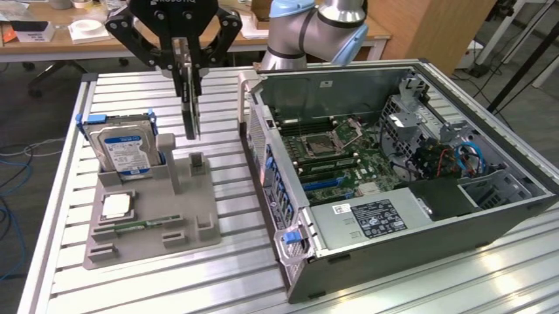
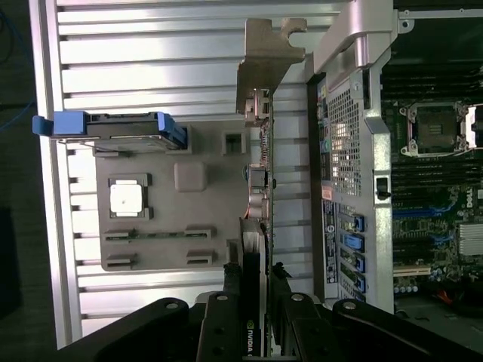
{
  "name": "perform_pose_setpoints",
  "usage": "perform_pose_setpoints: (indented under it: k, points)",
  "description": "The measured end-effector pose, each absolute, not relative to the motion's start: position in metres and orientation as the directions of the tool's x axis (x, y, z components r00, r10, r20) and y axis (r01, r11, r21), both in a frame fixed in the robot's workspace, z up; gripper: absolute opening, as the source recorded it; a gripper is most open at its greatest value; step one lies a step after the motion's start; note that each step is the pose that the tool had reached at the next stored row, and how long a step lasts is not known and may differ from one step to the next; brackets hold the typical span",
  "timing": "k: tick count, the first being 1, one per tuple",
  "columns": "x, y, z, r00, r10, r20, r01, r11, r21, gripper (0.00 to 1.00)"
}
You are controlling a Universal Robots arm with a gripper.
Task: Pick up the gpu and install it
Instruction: 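Pick up the gpu and move the gpu toward the slot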
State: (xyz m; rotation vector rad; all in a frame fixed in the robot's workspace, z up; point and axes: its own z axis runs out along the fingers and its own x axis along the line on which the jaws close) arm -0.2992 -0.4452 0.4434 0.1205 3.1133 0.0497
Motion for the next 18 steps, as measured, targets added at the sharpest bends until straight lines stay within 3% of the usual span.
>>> perform_pose_setpoints:
  k: [18]
  points:
    - [-0.283, -0.445, 0.443, -0.997, 0.078, -0.024, 0.077, 0.997, 0.033, 0.26]
